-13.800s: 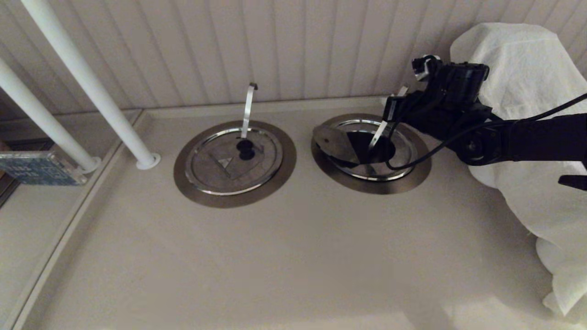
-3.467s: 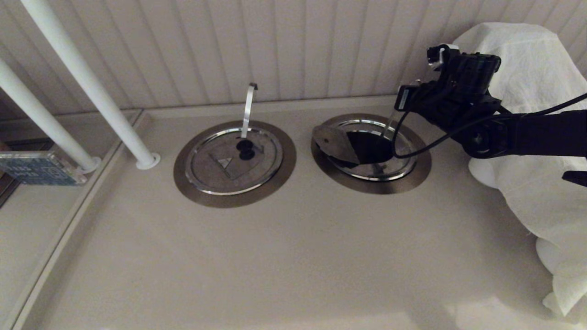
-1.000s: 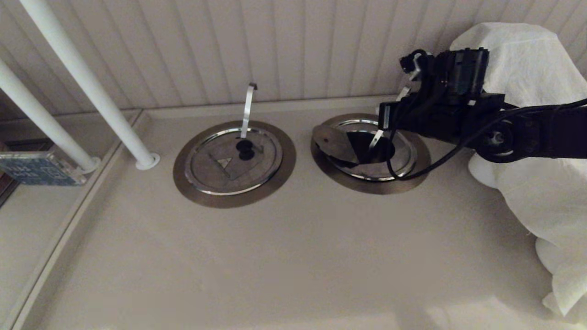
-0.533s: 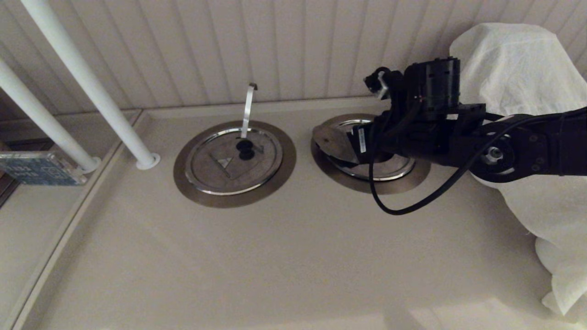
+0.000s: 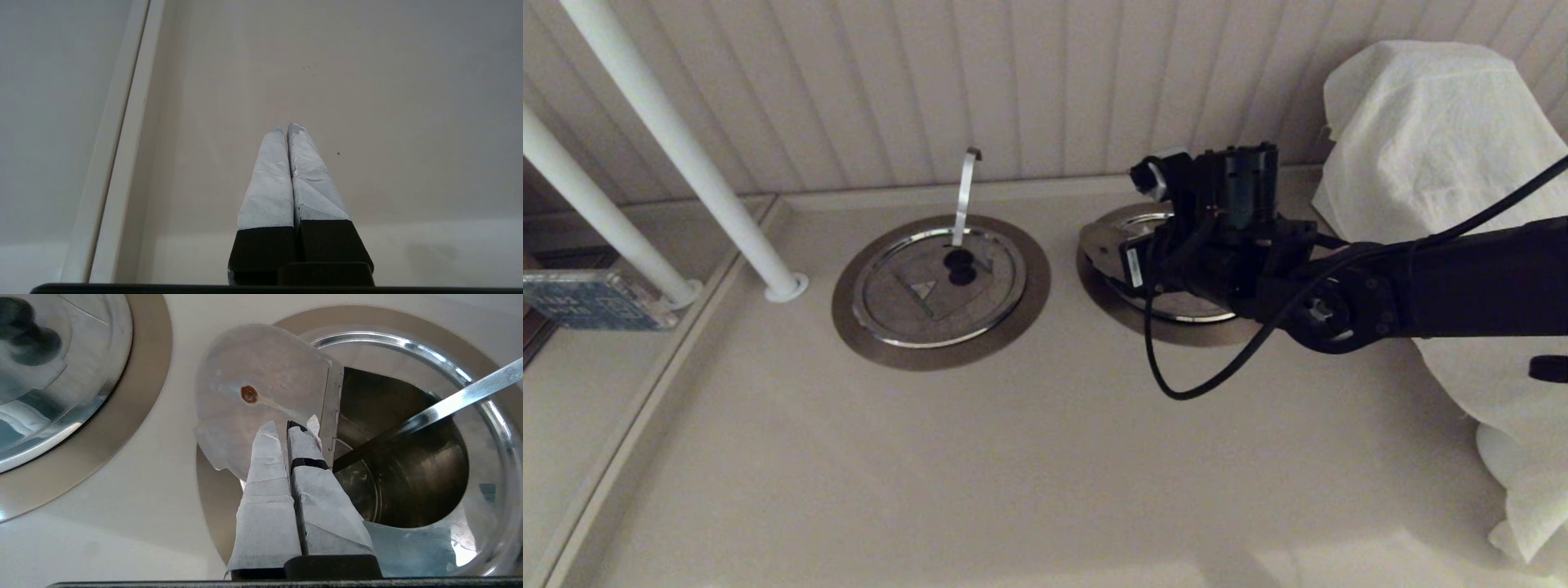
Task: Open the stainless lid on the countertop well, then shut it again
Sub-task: Close the lid
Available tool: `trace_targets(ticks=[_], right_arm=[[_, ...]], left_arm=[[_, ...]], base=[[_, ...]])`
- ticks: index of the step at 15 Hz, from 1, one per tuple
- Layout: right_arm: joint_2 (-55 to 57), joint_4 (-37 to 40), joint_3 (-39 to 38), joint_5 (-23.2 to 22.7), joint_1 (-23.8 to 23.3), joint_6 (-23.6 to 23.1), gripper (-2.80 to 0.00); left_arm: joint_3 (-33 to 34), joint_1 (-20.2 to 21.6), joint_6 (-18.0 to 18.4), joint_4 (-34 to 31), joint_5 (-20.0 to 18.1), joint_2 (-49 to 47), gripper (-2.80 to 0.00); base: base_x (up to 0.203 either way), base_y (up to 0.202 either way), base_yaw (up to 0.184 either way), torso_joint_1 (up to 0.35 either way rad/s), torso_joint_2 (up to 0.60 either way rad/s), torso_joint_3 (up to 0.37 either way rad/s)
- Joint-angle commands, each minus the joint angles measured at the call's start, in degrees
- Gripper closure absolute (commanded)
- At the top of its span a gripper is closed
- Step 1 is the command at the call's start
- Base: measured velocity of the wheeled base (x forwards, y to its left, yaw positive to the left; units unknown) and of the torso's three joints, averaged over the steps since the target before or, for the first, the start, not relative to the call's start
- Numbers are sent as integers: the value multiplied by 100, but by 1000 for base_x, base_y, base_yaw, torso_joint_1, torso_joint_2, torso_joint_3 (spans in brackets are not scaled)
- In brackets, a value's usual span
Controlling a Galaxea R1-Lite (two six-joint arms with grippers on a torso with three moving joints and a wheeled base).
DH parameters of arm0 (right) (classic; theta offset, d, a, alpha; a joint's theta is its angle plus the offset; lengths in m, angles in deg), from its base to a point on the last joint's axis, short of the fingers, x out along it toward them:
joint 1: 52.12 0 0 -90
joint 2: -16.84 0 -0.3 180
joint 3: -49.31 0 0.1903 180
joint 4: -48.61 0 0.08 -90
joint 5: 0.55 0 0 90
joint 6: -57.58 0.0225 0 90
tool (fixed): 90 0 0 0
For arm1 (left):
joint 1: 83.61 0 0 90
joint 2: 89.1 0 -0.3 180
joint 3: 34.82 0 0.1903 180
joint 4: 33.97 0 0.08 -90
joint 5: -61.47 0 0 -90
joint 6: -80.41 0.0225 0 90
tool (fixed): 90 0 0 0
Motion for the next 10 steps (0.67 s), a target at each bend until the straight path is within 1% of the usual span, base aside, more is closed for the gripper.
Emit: trace_targets(ticks=[1, 4, 5, 6, 8, 10], right_arm=[[167, -5, 42, 5, 3, -10, 0], [301, -5, 180, 5, 12, -12, 0], [276, -12, 139, 9, 12, -99, -58], [266, -102, 142, 9, 12, -186, -280], [317, -295, 147, 16, 79, -299, -280], [376, -304, 147, 22, 104, -401, -280]], left_arm=[[0, 0, 1, -2, 4, 0, 0], [0, 0, 1, -2, 4, 2, 0], [0, 0, 1, -2, 4, 0, 0], [0, 0, 1, -2, 4, 0, 0], [0, 0, 1, -2, 4, 0, 0], [0, 0, 1, -2, 4, 0, 0]], base=[[0, 0, 0, 0, 0, 0], [0, 0, 0, 0, 0, 0], [0, 0, 0, 0, 0, 0], [0, 0, 0, 0, 0, 0], [0, 0, 0, 0, 0, 0], [0, 0, 0, 0, 0, 0]])
